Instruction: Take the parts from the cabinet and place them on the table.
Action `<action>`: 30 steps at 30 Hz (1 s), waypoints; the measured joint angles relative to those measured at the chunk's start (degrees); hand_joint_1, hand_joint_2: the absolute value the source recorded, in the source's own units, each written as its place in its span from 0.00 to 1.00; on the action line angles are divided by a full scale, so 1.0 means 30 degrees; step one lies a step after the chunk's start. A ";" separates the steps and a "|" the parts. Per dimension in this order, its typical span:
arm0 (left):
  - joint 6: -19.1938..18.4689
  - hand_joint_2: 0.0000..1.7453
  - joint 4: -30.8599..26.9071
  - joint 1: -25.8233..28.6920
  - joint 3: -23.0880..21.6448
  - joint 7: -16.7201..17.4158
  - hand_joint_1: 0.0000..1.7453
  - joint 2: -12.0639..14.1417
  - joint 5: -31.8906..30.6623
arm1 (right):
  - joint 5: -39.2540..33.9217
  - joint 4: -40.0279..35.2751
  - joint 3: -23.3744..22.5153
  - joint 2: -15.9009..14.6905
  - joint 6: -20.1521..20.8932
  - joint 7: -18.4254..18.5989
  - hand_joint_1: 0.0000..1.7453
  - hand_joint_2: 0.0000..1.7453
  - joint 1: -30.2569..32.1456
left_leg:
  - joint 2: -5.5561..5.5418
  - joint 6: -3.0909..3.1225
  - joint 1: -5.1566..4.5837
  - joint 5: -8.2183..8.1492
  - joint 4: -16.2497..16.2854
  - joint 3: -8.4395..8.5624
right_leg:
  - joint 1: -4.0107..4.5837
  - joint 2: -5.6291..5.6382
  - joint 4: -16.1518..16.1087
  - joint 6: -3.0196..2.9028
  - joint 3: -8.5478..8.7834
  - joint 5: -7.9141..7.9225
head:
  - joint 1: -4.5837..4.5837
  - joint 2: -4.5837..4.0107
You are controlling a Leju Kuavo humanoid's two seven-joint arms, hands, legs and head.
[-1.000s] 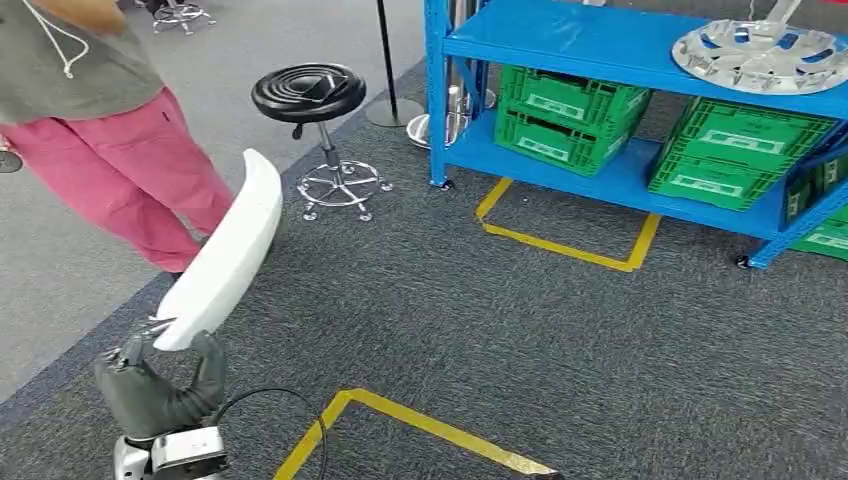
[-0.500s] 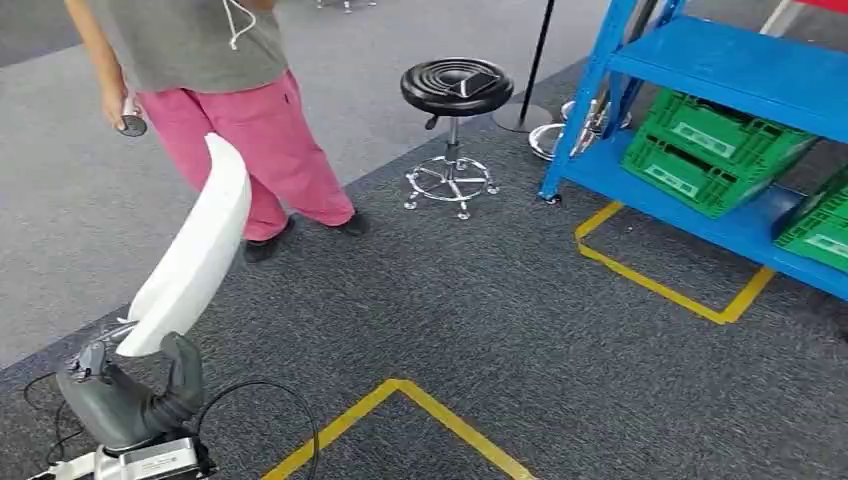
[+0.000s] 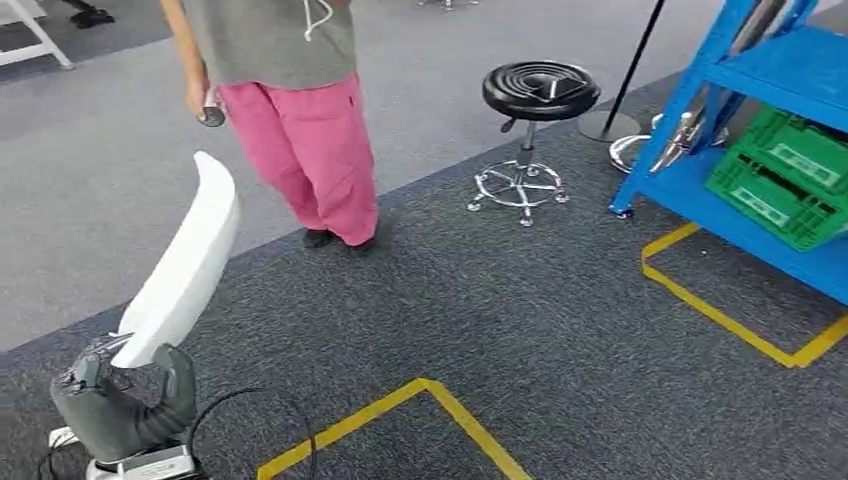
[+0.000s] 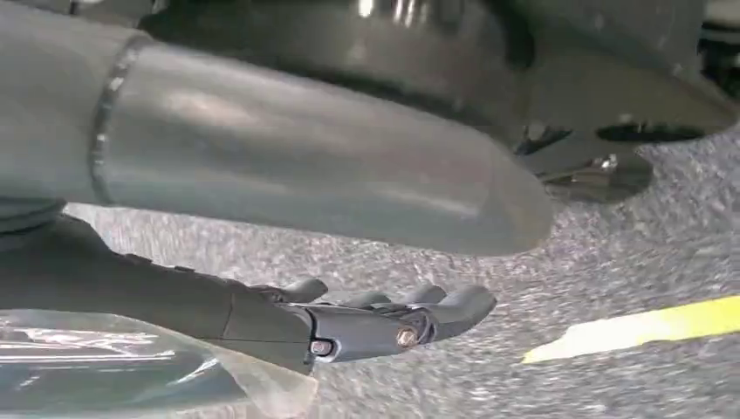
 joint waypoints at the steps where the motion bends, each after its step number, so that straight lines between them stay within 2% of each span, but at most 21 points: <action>1: 0.0000 1.00 0.0000 0.0025 0.0022 0.0000 1.00 0.0000 0.0000 | -0.0073 0.0000 0.0022 0.0000 0.0124 0.0073 0.00 0.00 -0.0039 | 0.0099 0.0050 -0.0002 0.0768 -0.1257 0.0632 | 0.0002 -0.0229 0.0000 0.0029 0.0069 -0.0048 | -0.0007 0.0000; 2: 0.0000 1.00 0.0000 0.0024 0.0036 0.0000 1.00 0.0000 0.0000 | -0.0175 0.0000 0.0022 0.0000 0.0248 0.0146 0.00 0.00 -0.0072 | 0.0377 0.0138 -0.0015 0.1615 -0.3040 0.1555 | 0.0002 -0.0454 0.0000 0.0079 0.0178 -0.0111 | 0.0007 0.0000; 3: 0.0000 1.00 0.0000 0.0016 0.0044 0.0000 1.00 0.0000 -0.0022 | -0.0219 0.0000 0.0022 0.0007 0.0320 0.0226 0.00 0.00 -0.0087 | 0.1350 0.0268 -0.0114 0.2088 -0.4670 0.2388 | 0.0031 -0.0635 -0.0004 0.0152 0.0277 -0.0197 | -0.0007 0.0000; 4: -0.0007 1.00 0.0000 -0.0037 0.0044 0.0000 1.00 -0.0007 -0.0079 | -0.0262 0.0000 0.0029 0.0007 0.0320 0.0356 0.00 0.00 -0.0089 | 0.1789 0.0296 -0.0401 0.1738 -0.5056 0.2584 | 0.0171 -0.0818 0.0042 0.0326 0.0282 -0.0306 | -0.0022 0.0000; 8: -0.0007 1.00 0.0000 -0.0073 0.0124 0.0000 1.00 -0.0007 -0.0189 | -0.0473 -0.0007 0.0036 0.0058 0.0139 0.0473 0.00 0.00 -0.0184 | 0.0892 0.0747 -0.0424 0.1834 -0.5334 0.2461 | 0.0146 -0.1718 -0.0189 0.0746 0.0585 -0.0386 | 0.0007 0.0000; 10: 0.0000 1.00 0.0015 -0.0168 0.0138 0.0000 1.00 -0.0029 -0.0067 | -0.0640 -0.0015 0.0037 0.0066 -0.0131 0.0466 0.00 0.00 -0.0185 | 0.0527 0.0990 -0.0249 0.1961 -0.5550 0.2669 | 0.0021 0.0180 0.0764 0.0823 0.0128 -0.1129 | 0.0143 0.0000; 11: -0.0001 1.00 0.0073 -0.0318 0.0131 0.0000 1.00 -0.0065 0.0058 | -0.0728 -0.0015 0.0043 0.0066 -0.0160 0.0466 0.00 0.00 -0.0172 | 0.0287 0.1078 -0.0237 0.1959 -0.5547 0.2646 | 0.0027 0.0692 0.2218 0.0814 -0.0603 -0.1827 | 0.0225 0.0000; 13: -0.0015 1.00 0.0190 -0.0412 0.0138 0.0000 1.00 -0.0073 0.0219 | -0.0758 0.0000 0.0043 0.0066 -0.0314 0.0532 0.00 0.00 -0.0109 | -0.0216 0.1160 -0.0298 0.1910 -0.5540 0.2651 | 0.0050 0.1047 0.5284 0.0842 -0.2321 -0.2914 | 0.0248 0.0000; 14: -0.0015 1.00 0.0241 -0.0412 0.0138 0.0000 1.00 -0.0073 0.0240 | -0.0758 0.0000 0.0044 0.0066 -0.0358 0.0539 0.00 0.00 -0.0083 | -0.0497 0.1160 -0.0320 0.1909 -0.5536 0.2669 | 0.0051 0.1083 0.5867 0.0837 -0.2796 -0.2827 | 0.0270 0.0000; 15: -0.0015 1.00 0.0284 -0.0421 0.0146 0.0000 1.00 -0.0073 0.0270 | -0.0758 0.0000 0.0044 0.0066 -0.0387 0.0576 0.00 0.00 -0.0082 | -0.0787 0.1156 -0.0325 0.1908 -0.5524 0.2701 | 0.0050 0.1093 0.5498 0.0816 -0.2799 -0.2275 | 0.0240 0.0000; 17: -0.0015 1.00 0.0364 -0.0457 0.0138 0.0000 1.00 -0.0073 0.0408 | -0.0750 0.0000 0.0044 0.0051 -0.0438 0.0583 0.00 0.00 -0.0089 | -0.1362 0.1085 -0.0291 0.1859 -0.5480 0.2792 | 0.0028 0.1340 0.2739 0.0764 -0.1717 -0.0368 | 0.0255 0.0000; 18: -0.0015 1.00 0.0408 -0.0496 0.0131 0.0000 1.00 -0.0073 0.0415 | -0.0750 0.0000 0.0043 0.0044 -0.0503 0.0539 0.00 0.00 -0.0104 | -0.1600 0.0999 -0.0254 0.1803 -0.5427 0.2817 | -0.0019 0.1936 0.1045 0.0741 -0.1014 0.0494 | 0.0270 0.0000; 19: -0.0015 1.00 0.0451 -0.0553 0.0124 0.0000 1.00 -0.0073 0.0451 | -0.0750 0.0029 0.0044 0.0036 -0.0583 0.0481 0.00 0.00 -0.0084 | -0.1790 0.0884 -0.0346 0.1737 -0.5325 0.2743 | -0.0072 0.2916 0.0390 0.0715 -0.0737 0.0280 | 0.0247 0.0000; 20: -0.0015 1.00 0.0496 -0.0598 0.0095 0.0000 1.00 -0.0073 0.0496 | -0.0743 0.0029 0.0044 0.0036 -0.0678 0.0393 0.00 0.00 -0.0126 | -0.2059 0.0796 -0.0277 0.1729 -0.5220 0.2605 | -0.0118 0.2813 0.0085 0.0641 -0.0369 0.0194 | 0.0218 0.0000; 23: -0.0015 1.00 0.0641 -0.0559 0.0087 0.0000 1.00 -0.0051 0.0598 | -0.0626 0.0029 0.0073 0.0036 -0.1028 0.0328 0.00 0.00 -0.0181 | -0.2620 0.0508 -0.0182 0.1874 -0.5320 0.2516 | -0.0026 0.2250 0.0057 0.0385 -0.0336 0.0258 | 0.0226 0.0000; 24: -0.0015 1.00 0.0707 -0.0518 0.0087 0.0000 1.00 -0.0036 0.0634 | -0.0605 0.0029 0.0109 0.0036 -0.1211 0.0328 0.00 0.00 -0.0162 | -0.2310 0.0447 -0.0213 0.1704 -0.5136 0.2492 | -0.0131 0.1886 -0.0072 0.0287 -0.0214 0.0300 | 0.0248 0.0000; 25: -0.0007 1.00 0.0757 -0.0538 0.0087 0.0000 1.00 -0.0030 0.0634 | -0.0612 0.0036 0.0116 0.0007 -0.1386 0.0306 0.00 0.00 -0.0153 | -0.1161 0.0337 -0.0290 0.1313 -0.4533 0.2246 | -0.0108 0.1715 -0.0136 0.0165 -0.0108 0.0247 | 0.0050 0.0000; 26: -0.0007 1.00 0.0816 -0.0551 0.0087 0.0000 1.00 -0.0037 0.0634 | -0.0627 0.0036 0.0116 0.0007 -0.1524 0.0277 0.00 0.00 -0.0127 | -0.0480 0.0216 -0.0241 0.0644 -0.3268 0.1623 | -0.0036 0.1384 -0.0140 0.0056 -0.0047 0.0204 | -0.0022 0.0000; 28: -0.0015 1.00 0.0955 -0.0491 0.0087 0.0000 1.00 -0.0029 0.0627 | -0.0678 0.0051 0.0116 0.0000 -0.1581 0.0262 0.00 0.00 -0.0084 | -0.0053 0.0091 -0.0141 -0.0539 -0.0353 0.0177 | 0.0044 0.0785 -0.0132 -0.0044 0.0030 0.0085 | -0.0022 0.0000; 29: -0.0015 1.00 0.1035 -0.0457 0.0095 0.0000 1.00 -0.0029 0.0627 | -0.0685 0.0073 0.0116 0.0000 -0.1625 0.0262 0.00 0.00 -0.0077 | -0.0018 0.0057 -0.0108 -0.0703 0.0555 -0.0317 | 0.0060 0.0491 -0.0130 -0.0042 0.0060 0.0038 | -0.0022 0.0000; 30: -0.0007 1.00 0.1100 -0.0418 0.0102 0.0000 1.00 -0.0029 0.0627 | -0.0685 0.0080 0.0109 0.0000 -0.1640 0.0262 0.00 0.00 -0.0086 | 0.0001 0.0057 -0.0085 -0.0348 0.0434 -0.0299 | 0.0071 0.0203 -0.0128 -0.0033 0.0131 -0.0024 | -0.0022 0.0000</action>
